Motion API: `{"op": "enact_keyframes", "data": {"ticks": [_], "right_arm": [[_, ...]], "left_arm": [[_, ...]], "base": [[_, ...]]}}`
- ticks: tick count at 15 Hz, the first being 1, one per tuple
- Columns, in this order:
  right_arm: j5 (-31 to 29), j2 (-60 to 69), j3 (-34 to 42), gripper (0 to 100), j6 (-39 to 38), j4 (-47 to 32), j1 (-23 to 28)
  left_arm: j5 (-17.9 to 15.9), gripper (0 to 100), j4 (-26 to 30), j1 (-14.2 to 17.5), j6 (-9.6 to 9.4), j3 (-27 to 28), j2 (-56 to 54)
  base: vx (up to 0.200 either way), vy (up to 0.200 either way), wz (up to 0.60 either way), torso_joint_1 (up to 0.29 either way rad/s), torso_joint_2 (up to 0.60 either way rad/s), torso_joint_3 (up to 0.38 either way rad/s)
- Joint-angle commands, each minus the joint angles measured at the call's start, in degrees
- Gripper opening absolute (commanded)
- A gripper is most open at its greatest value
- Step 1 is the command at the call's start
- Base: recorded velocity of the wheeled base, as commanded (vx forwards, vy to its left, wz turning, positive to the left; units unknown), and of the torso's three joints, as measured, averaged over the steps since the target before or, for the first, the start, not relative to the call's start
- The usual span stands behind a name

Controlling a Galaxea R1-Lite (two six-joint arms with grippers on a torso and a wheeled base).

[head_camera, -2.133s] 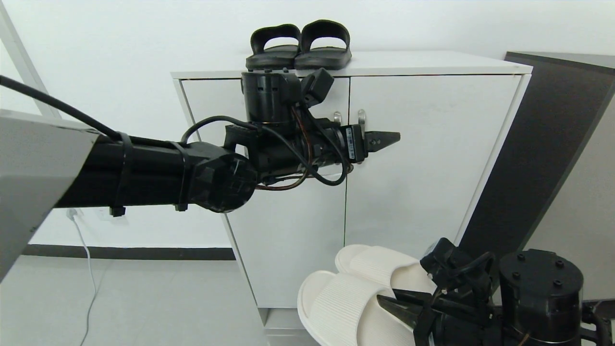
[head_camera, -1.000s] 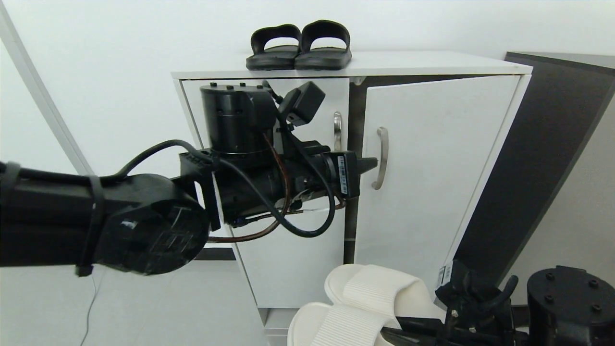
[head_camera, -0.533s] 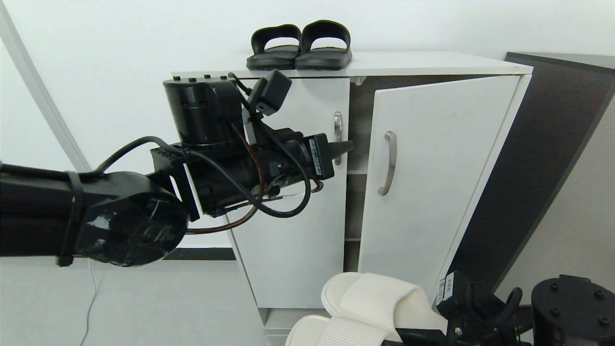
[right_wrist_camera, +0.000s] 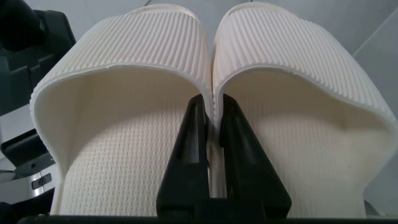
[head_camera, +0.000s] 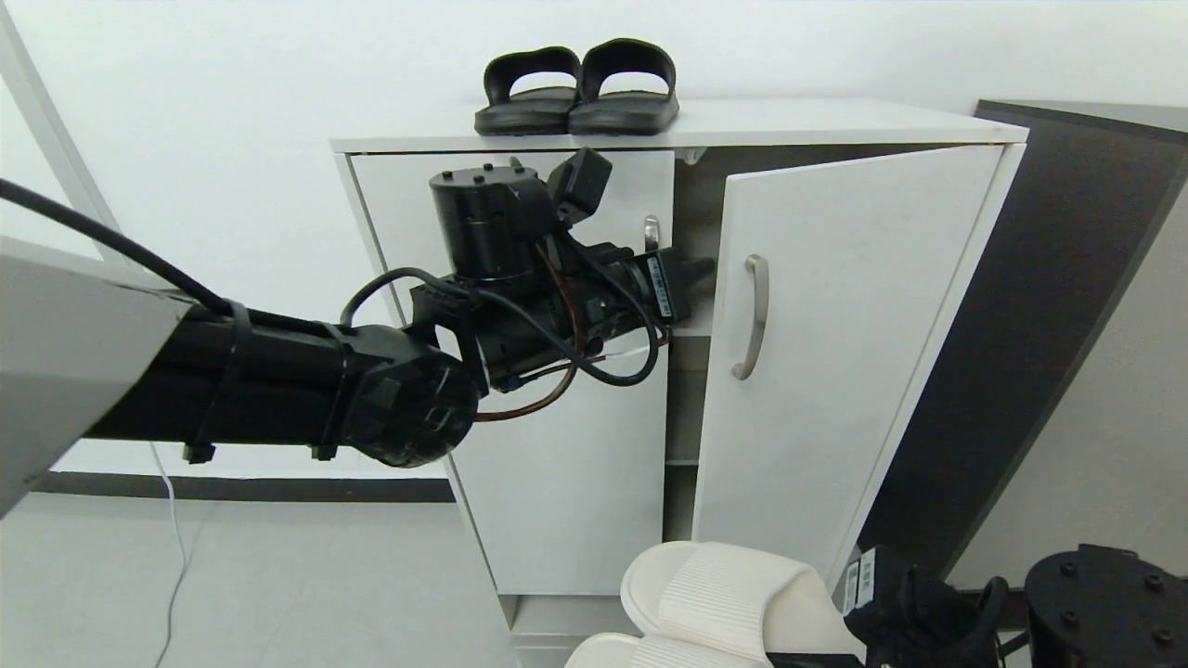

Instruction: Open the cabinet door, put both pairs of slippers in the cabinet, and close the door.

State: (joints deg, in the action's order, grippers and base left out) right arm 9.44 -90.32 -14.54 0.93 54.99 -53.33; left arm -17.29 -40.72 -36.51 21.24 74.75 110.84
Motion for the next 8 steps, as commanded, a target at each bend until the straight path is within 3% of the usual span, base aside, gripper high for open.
{"op": "enact_keyframes", "data": {"ticks": [1,5,8], "right_arm": [[0.06,-0.30,0.04,0,0.04,0.03,-0.10],[0.06,-0.30,0.13,0,0.04,-0.06,-0.46],[0.50,-0.21,0.74,0,0.04,0.03,-1.60]], "left_arm": [[0.06,0,0.02,-0.05,0.03,0.66,2.19],[0.59,0,-0.24,-0.40,0.21,0.48,2.45],[1.82,0,-2.70,-3.74,0.30,-2.24,1.66]], "base": [[-0.200,0.000,0.00,0.007,0.01,0.002],[-0.200,0.000,0.00,0.004,0.00,0.004],[-0.200,0.000,0.00,-0.006,0.00,0.002]]}}
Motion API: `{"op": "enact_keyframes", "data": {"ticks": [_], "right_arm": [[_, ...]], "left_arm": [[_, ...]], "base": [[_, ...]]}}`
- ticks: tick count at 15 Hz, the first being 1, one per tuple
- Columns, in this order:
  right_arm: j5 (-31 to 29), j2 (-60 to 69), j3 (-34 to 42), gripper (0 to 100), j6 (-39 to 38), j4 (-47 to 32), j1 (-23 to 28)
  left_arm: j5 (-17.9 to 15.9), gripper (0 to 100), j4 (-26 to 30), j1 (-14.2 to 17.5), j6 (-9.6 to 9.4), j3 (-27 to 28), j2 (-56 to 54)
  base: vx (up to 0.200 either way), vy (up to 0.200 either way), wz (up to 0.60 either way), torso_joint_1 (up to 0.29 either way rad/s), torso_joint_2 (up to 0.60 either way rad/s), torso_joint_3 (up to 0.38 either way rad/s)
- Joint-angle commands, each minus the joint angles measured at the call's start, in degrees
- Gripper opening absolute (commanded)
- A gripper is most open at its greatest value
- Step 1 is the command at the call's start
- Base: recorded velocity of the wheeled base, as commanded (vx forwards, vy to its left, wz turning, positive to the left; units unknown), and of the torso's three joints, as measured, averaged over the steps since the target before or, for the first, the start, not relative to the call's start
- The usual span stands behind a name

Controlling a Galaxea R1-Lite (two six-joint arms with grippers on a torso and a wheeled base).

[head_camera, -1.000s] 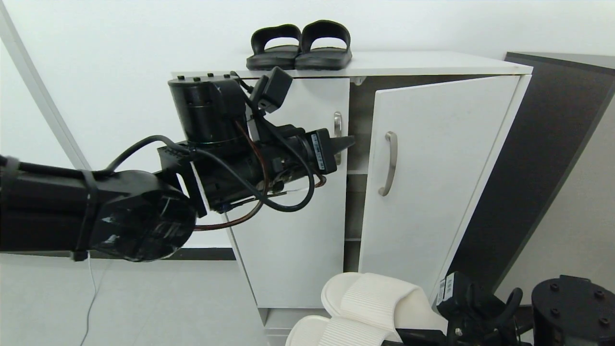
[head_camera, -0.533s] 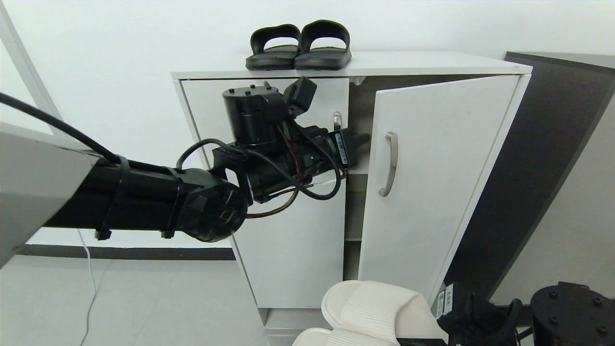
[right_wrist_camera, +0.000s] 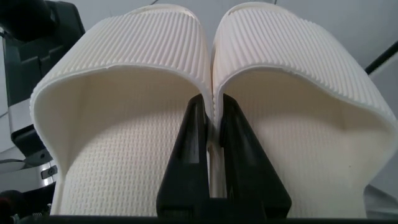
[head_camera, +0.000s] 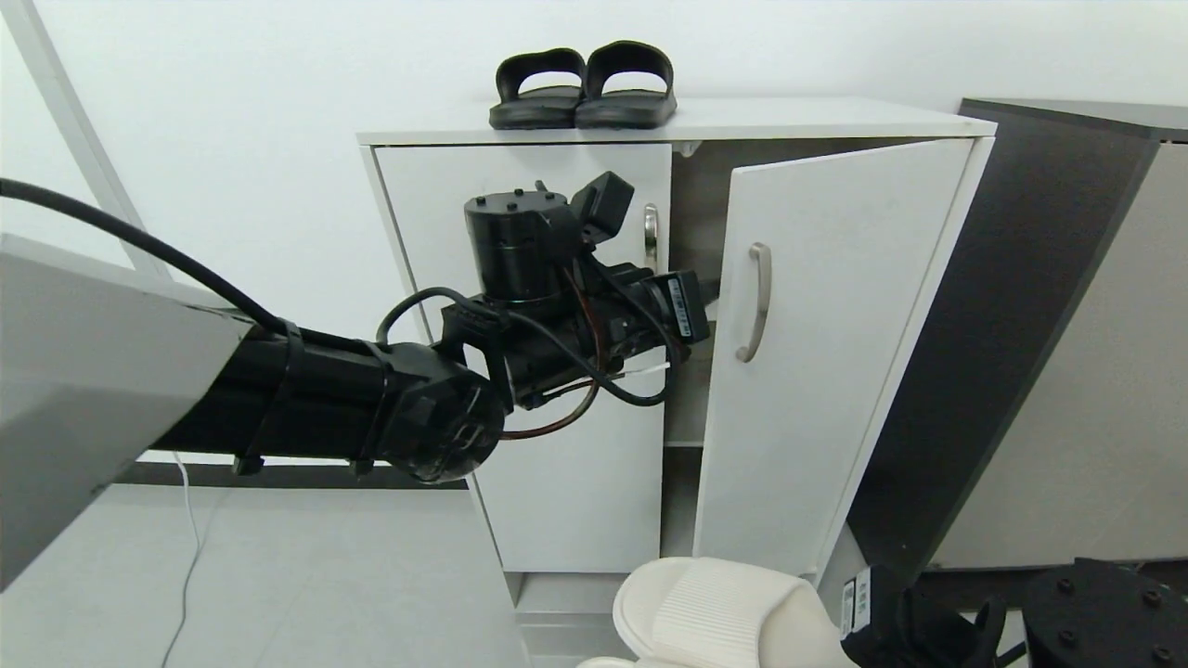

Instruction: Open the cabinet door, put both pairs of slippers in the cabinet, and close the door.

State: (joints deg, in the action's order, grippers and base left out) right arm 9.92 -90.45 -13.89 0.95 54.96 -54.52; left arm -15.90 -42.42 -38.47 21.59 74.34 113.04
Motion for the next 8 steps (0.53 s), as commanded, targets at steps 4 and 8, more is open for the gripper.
{"op": "enact_keyframes", "data": {"ticks": [4,8], "right_arm": [[0.01,-0.16,0.09,0,-0.16,0.06,-0.94],[-0.26,-0.95,-0.44,0,-0.51,0.33,-0.59]], "left_arm": [[0.69,0,-8.20,-7.49,-0.32,-7.98,-2.83],[0.69,0,-10.75,-5.38,-0.06,-10.27,-4.32]], "base": [[-0.150,0.000,0.00,-0.001,0.00,0.005],[0.000,0.000,0.00,0.000,0.00,0.000]]}}
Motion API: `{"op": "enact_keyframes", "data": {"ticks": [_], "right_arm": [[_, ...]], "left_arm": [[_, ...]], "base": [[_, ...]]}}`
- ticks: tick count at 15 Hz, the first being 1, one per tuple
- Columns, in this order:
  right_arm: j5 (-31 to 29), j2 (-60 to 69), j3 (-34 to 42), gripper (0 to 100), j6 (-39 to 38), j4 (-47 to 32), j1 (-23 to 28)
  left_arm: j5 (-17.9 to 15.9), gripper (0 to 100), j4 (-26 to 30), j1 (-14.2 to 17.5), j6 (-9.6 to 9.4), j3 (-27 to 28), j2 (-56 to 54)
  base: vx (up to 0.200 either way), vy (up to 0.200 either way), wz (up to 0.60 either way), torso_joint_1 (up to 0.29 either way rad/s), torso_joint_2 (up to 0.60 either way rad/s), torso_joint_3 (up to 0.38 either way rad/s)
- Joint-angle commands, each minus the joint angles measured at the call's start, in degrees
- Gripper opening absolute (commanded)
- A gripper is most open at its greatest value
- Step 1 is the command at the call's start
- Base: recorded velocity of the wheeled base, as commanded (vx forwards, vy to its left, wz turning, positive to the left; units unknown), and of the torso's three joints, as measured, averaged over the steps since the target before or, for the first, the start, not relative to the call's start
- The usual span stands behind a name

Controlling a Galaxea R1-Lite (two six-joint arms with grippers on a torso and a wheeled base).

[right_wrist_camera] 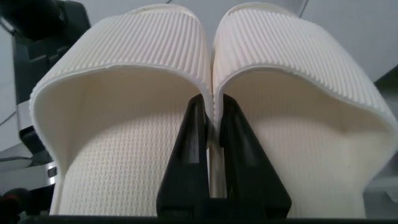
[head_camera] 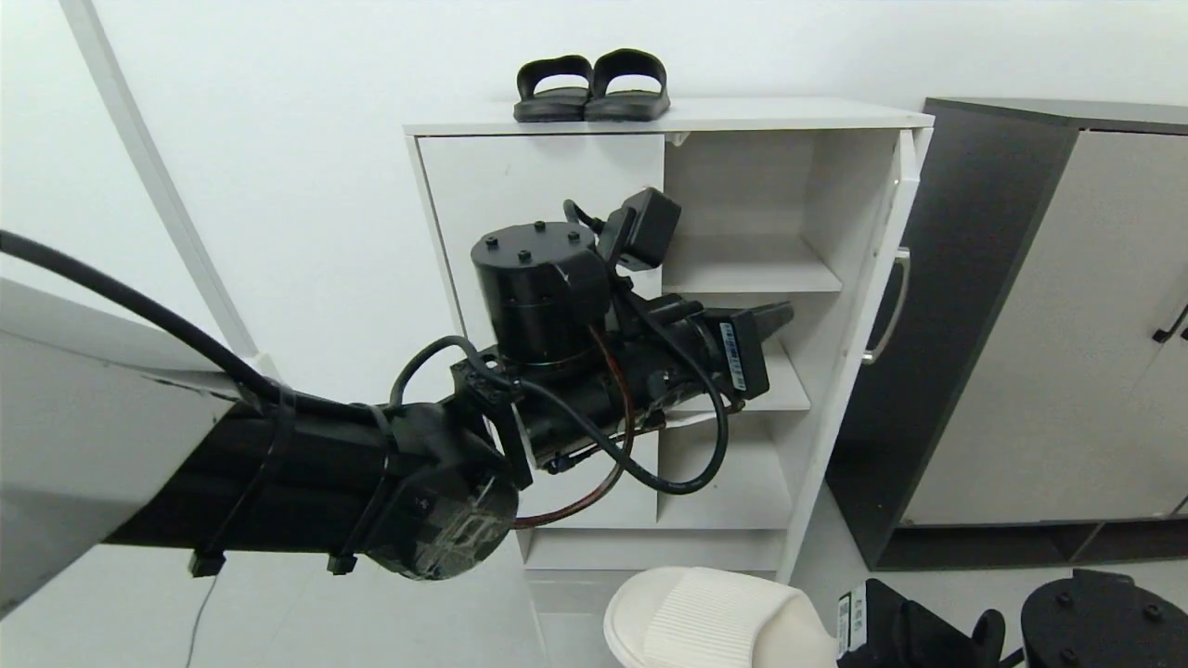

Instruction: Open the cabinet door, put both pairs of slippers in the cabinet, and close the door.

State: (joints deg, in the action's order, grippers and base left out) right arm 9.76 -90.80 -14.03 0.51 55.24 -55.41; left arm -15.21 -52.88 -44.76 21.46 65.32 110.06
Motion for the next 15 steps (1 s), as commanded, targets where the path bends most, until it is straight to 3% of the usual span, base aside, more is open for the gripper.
{"op": "enact_keyframes", "data": {"ticks": [1,4,5,7,9,10,11,12,13,15], "right_arm": [[-1.06,-1.93,-1.88,0,-0.42,0.05,1.79],[-10.91,-7.91,-9.79,0,-6.84,-0.04,6.89],[-16.71,-11.42,-14.01,0,-10.44,-0.13,7.86],[-22.77,-15.11,-17.96,0,-10.71,-0.30,8.91],[-27.25,-17.49,-20.95,0,-10.88,-1.09,9.62],[-29.54,-18.54,-21.74,0,-10.80,-1.36,9.62],[-30.07,-18.80,-21.92,0,-10.80,-1.36,9.62],[-32.44,-19.95,-23.06,0,-10.80,-1.36,9.62],[-32.62,-20.03,-23.50,0,-10.88,-1.45,9.62],[-33.67,-20.03,-23.85,0,-10.88,-1.45,9.62]], "left_arm": [[0.10,0,-0.38,2.22,0.08,-1.86,-2.39],[0.45,0,1.64,7.67,-0.01,-6.52,-10.39],[0.45,0,7.00,11.63,-0.10,-9.51,-17.95],[0.71,0,17.81,16.81,-1.06,-13.64,-30.60],[5.63,0,30.47,19.89,-1.50,-16.98,-44.75],[9.59,0,37.41,20.07,-2.73,-18.74,-51.08],[10.56,0,39.00,20.15,-3.17,-19.26,-52.49],[18.64,0,49.54,20.68,-7.92,-23.83,-62.33],[23.12,0,52.79,22.09,-10.29,-26.65,-68.13],[25.85,0,54.90,27.45,-12.23,-30.95,-74.81]], "base": [[0.000,0.000,0.00,0.000,0.00,0.000],[0.000,0.000,0.00,0.000,0.00,0.000],[0.000,0.000,0.00,0.000,0.00,0.000],[0.000,0.000,0.00,0.000,0.00,0.000],[0.000,0.000,0.00,0.000,0.00,0.000],[0.000,0.000,0.00,0.000,0.00,0.000],[0.000,0.000,0.00,0.000,0.00,0.000],[0.000,0.000,0.00,0.000,0.00,0.000],[0.000,0.000,0.00,0.000,0.00,0.000],[0.000,0.000,0.00,0.000,0.00,0.000]]}}
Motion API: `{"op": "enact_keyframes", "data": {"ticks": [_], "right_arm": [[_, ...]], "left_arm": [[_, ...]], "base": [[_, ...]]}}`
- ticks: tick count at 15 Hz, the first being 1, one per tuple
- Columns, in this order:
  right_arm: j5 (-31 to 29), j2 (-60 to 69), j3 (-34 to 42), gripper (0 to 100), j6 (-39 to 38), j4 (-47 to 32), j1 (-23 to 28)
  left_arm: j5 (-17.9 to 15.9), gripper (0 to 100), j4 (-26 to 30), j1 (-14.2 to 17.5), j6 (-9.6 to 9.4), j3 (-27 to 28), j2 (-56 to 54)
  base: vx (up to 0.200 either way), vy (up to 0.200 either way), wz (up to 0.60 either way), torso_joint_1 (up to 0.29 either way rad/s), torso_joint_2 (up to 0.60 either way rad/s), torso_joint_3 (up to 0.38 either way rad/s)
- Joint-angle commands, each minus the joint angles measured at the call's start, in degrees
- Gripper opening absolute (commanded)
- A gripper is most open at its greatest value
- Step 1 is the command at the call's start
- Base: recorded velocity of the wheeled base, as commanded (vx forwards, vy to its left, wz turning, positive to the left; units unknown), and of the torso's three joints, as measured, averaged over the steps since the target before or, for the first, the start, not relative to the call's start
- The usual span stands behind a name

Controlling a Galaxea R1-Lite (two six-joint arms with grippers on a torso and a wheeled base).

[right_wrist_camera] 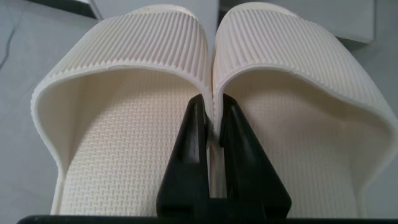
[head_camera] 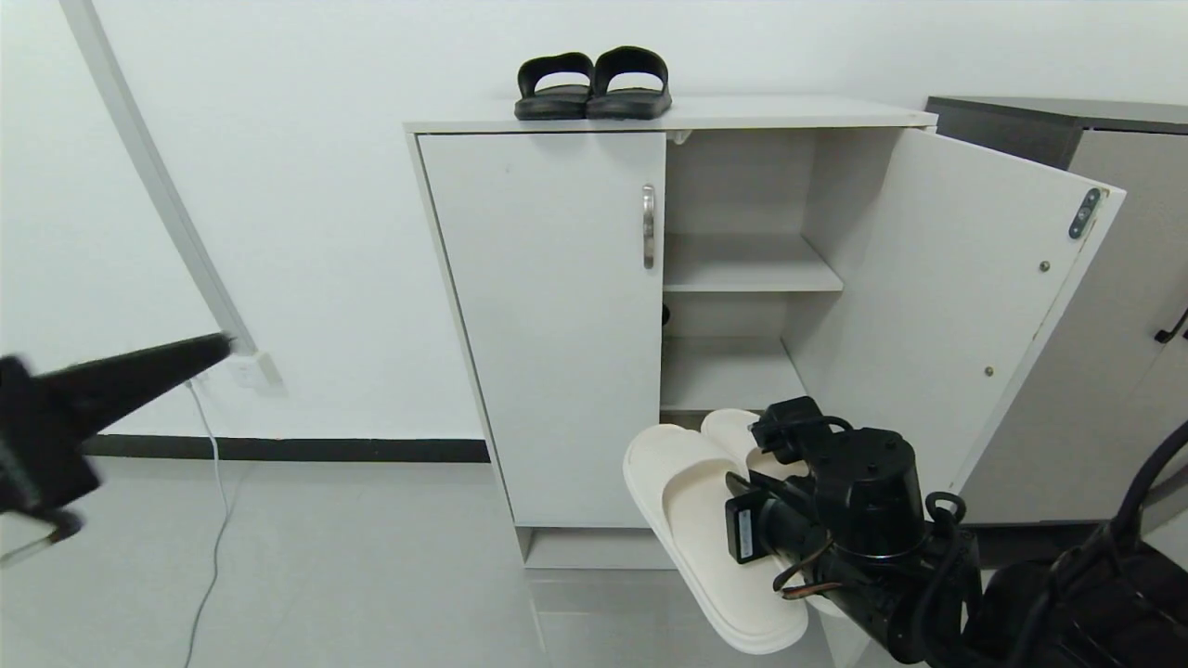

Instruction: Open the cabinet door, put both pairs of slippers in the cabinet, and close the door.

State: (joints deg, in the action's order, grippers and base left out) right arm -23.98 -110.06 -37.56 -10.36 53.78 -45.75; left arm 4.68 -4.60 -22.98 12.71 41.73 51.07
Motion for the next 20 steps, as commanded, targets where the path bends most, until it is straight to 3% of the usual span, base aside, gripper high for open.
{"op": "enact_keyframes", "data": {"ticks": [1,2,4,8,11,13,14,15,16,18,20], "right_arm": [[-0.72,-0.77,-0.50,0,0.08,0.00,0.05],[-1.77,-0.86,-1.02,0,0.08,0.00,-0.04],[-2.12,-0.95,-1.11,0,0.08,0.00,-0.04],[-2.65,-1.39,-1.20,0,0.17,0.09,-0.04],[-2.65,-1.39,-1.20,0,0.08,0.09,-0.13],[-2.65,-1.39,-1.11,0,0.17,0.09,-0.48],[-2.65,-1.39,-1.11,0,0.17,0.09,-0.48],[-2.65,-1.39,-1.11,0,0.17,0.18,-0.57],[-2.65,-1.39,-1.02,0,0.17,0.18,-0.65],[-3.27,-1.48,-2.26,0,0.25,0.09,-0.65],[-8.63,-3.85,-7.27,0,0.17,0.09,-0.22]], "left_arm": [[6.13,0,6.88,7.42,-3.84,-8.95,-18.20],[6.74,0,7.85,12.43,-4.37,-13.78,-24.26],[7.89,0,8.02,17.27,-5.24,-20.37,-29.80],[7.80,0,7.76,20.61,-5.24,-33.99,-38.59],[7.80,0,7.85,22.98,-5.51,-38.21,-45.00],[5.25,0,7.58,23.59,-9.55,-39.18,-50.63],[5.07,0,7.58,23.51,-9.81,-39.18,-50.71],[-3.10,0,5.47,23.16,-14.38,-41.55,-51.07],[-8.02,0,4.68,23.16,-13.51,-41.64,-51.07],[-8.11,0,4.68,23.16,-13.24,-41.73,-51.07],[-8.02,0,4.68,23.16,-13.15,-41.73,-51.07]], "base": [[0.000,0.000,0.00,0.000,0.00,0.000],[0.000,0.000,0.00,0.000,0.00,0.000],[0.000,0.000,0.00,0.000,0.00,0.000],[0.000,0.000,0.00,0.000,0.00,0.000],[0.000,0.000,0.00,0.000,0.00,0.000],[0.000,0.000,0.00,0.000,0.00,0.000],[0.000,0.000,0.00,0.000,0.00,0.000],[0.000,0.000,0.00,0.000,0.00,0.000],[0.000,0.000,0.00,0.000,0.00,0.000],[0.000,0.000,0.00,0.000,0.00,0.000],[0.000,0.000,0.00,0.000,0.00,0.000]]}}
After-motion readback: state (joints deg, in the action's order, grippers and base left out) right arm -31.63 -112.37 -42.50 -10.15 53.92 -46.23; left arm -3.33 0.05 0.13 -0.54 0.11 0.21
